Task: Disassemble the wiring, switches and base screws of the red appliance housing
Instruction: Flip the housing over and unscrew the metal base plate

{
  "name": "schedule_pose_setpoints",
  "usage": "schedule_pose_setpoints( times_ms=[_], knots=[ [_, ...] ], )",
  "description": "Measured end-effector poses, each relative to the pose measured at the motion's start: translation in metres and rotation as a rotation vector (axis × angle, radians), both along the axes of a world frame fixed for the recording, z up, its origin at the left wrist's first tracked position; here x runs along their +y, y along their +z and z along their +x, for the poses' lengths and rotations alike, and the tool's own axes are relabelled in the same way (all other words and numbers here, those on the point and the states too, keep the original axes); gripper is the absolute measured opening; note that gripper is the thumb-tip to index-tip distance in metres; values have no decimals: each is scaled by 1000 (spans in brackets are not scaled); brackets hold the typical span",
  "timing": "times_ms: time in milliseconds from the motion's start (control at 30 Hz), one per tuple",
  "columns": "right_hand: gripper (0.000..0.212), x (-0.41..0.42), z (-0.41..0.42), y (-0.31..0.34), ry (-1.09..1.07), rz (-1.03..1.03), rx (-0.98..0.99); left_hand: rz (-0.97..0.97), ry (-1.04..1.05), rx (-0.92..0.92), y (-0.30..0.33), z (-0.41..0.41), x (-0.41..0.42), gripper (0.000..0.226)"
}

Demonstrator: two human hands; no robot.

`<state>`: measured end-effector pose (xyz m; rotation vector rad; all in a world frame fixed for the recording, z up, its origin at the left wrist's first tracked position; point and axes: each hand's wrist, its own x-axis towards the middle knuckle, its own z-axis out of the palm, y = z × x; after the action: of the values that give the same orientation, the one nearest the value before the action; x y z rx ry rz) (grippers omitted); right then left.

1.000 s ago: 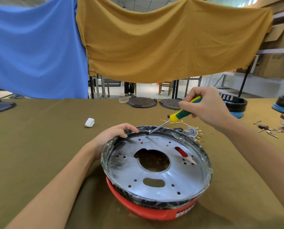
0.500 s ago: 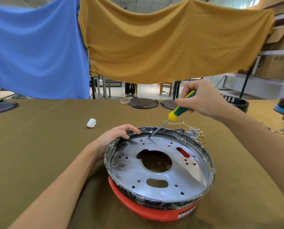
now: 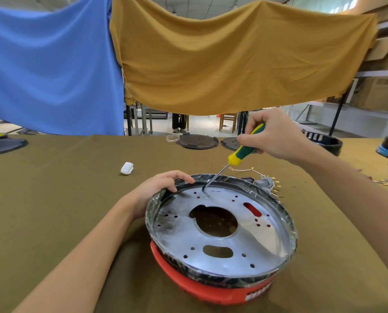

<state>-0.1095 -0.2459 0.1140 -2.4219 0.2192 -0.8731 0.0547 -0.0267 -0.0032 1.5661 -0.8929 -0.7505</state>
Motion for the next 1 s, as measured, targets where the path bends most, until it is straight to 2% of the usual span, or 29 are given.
schedule_pose_setpoints(
  times_ms=[267,400,700,800,900,1000],
  knots=[
    [19,0,2,2,-14,18,-1,-10,5,20,1,0,1,43],
    [19,-1,2,1,-18,9,8,-23,29,-7,1,-1,0,50],
    [18,-3,3,5,-9,8,51,-17,46,-83,1,-2,0,51],
    [17,-2,9,13,-6,-46,108,-27,33,-113,2,-2,0,48],
    [17,5,24,31,23,-145,216,-25,32,-81,2,-1,-1,52],
    [18,18,44,49,90,-227,343,-13,22,-125,2,0,-1,50]
  ],
)
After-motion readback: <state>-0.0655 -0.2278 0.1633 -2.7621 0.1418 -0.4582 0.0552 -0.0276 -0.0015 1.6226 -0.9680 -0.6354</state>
